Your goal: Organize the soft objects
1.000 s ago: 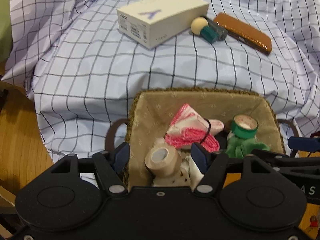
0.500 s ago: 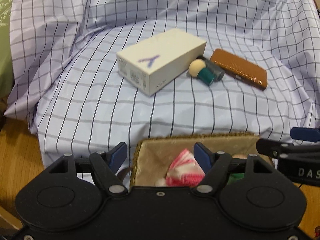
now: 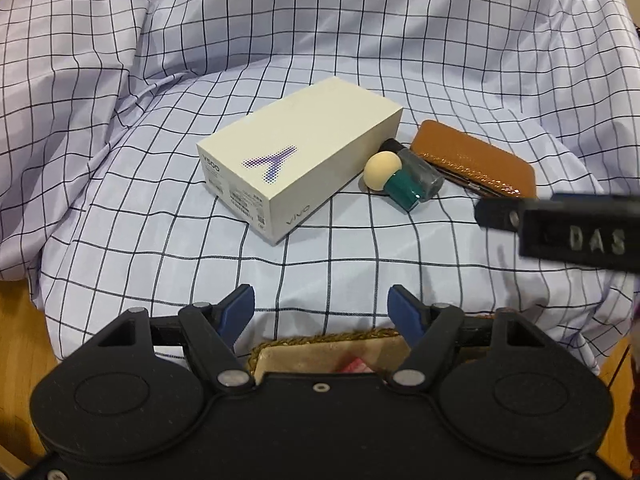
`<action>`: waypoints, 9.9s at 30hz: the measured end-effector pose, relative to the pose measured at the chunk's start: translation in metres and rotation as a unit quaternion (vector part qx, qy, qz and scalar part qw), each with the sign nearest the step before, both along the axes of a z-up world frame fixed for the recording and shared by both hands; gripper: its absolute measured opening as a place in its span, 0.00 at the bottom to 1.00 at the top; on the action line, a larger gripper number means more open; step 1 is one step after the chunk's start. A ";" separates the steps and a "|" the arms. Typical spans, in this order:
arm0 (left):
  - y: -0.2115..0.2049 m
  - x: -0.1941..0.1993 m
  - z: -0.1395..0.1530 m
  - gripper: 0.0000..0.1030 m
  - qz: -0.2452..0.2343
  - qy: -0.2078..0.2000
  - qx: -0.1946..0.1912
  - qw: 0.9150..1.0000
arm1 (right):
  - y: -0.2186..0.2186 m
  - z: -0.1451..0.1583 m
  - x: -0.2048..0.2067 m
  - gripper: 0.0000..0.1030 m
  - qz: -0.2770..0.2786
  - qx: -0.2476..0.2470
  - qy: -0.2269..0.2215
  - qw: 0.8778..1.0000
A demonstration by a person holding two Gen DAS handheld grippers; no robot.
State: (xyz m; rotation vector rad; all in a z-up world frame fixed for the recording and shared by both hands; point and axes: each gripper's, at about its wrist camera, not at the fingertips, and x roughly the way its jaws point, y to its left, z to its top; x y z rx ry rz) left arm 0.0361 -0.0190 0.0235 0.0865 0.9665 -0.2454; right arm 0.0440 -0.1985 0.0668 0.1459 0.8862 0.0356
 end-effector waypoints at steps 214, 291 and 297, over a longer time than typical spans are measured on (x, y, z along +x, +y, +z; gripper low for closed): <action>-0.108 0.053 -0.028 0.76 -0.297 -0.049 0.081 0.950 | -0.056 -0.028 0.027 0.47 0.202 0.021 -0.060 0.977; -0.107 0.069 -0.007 0.66 -0.150 0.004 -0.041 0.988 | -0.119 -0.045 0.027 0.57 -0.265 -0.049 -0.022 0.963; -0.090 0.050 0.023 0.66 -0.141 -0.028 -0.047 0.988 | -0.099 -0.013 0.005 0.57 -0.228 -0.049 -0.061 0.971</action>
